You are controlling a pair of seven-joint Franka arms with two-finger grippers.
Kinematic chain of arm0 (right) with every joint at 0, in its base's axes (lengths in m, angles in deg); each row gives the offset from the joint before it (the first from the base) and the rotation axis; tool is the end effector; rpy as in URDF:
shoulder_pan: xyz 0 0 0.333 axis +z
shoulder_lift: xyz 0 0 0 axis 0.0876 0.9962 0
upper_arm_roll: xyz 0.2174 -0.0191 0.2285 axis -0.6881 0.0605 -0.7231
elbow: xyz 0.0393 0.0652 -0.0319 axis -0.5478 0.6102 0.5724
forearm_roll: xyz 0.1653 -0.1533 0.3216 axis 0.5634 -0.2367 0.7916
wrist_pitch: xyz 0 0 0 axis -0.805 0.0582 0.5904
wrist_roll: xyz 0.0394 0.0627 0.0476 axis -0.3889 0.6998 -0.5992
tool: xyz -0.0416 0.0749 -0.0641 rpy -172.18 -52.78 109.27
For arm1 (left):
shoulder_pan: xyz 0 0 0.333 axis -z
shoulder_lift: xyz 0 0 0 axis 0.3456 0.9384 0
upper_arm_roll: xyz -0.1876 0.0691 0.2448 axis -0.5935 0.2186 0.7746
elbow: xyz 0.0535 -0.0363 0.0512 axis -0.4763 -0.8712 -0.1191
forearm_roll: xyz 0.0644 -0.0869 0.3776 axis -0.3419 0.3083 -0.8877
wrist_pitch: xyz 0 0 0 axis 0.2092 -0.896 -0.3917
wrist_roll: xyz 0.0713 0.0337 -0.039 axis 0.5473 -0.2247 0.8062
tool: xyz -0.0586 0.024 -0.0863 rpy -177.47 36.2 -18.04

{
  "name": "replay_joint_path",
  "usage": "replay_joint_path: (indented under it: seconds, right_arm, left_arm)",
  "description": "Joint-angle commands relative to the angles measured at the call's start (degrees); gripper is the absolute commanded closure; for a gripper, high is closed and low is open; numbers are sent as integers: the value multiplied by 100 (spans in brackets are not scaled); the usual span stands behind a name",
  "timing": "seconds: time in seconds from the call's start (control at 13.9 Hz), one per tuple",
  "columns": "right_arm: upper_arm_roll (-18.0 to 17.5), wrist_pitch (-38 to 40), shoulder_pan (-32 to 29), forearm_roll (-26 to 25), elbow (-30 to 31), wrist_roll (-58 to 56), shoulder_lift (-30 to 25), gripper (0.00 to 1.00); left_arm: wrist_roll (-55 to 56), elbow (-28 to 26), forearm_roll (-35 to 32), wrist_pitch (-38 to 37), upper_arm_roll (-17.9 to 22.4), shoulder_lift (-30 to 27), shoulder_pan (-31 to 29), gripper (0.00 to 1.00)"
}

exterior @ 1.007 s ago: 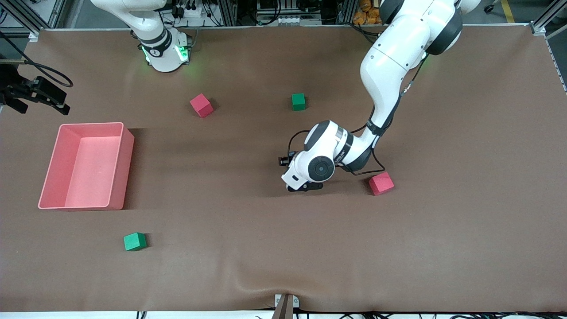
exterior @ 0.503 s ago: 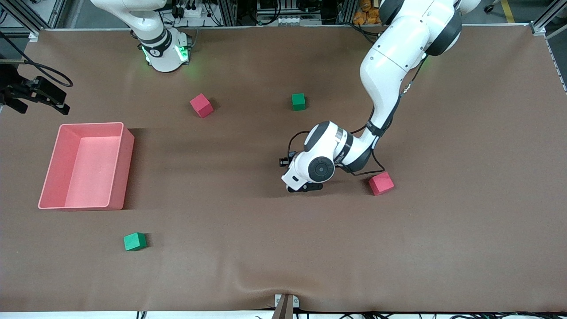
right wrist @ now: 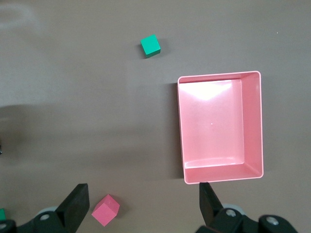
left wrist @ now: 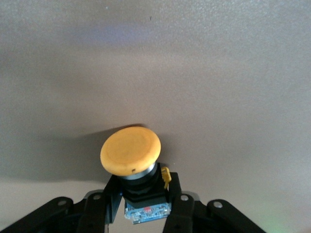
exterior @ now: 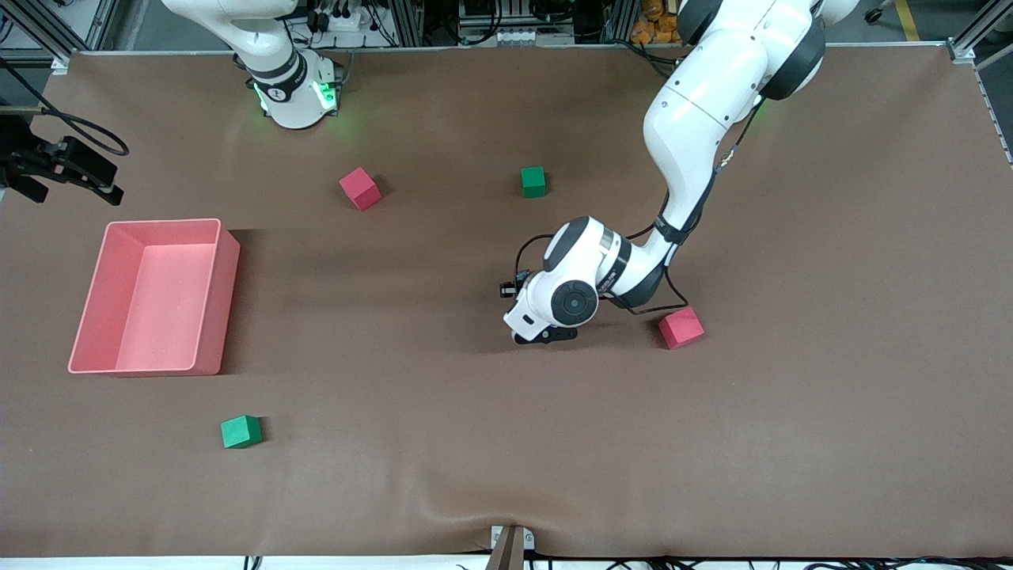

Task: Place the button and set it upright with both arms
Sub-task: 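Lift the button and rotate it cap-up with the left gripper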

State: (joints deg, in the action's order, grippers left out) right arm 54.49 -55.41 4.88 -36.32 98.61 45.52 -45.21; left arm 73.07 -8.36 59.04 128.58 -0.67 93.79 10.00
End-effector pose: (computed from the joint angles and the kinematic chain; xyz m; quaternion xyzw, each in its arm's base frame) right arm 0.5394 0.0110 0.6690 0.9995 -0.0232 0.0188 0.0069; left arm 0.5505 -0.4695 0.1655 0.9726 0.0459 -0.2087 0.0916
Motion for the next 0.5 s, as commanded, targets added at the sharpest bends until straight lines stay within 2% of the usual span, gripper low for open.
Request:
replay_joint_path:
  seconds: [0.0,0.22,0.29,0.43]
  right_arm:
    - [6,50,-12,-47,-36,-65,-6,0]
    - [6,50,-12,-47,-44,-65,-6,0]
    - [6,50,-12,-47,-44,-65,-6,0]
    - [6,50,-12,-47,-36,-74,-6,0]
  left_arm:
    - [2,119,133,-49,63,64,45,78]
    - [45,136,142,-49,63,3,45,96]
    - [159,136,133,-49,54,-23,45,100]
    - [352,136,124,-40,98,-137,54,100]
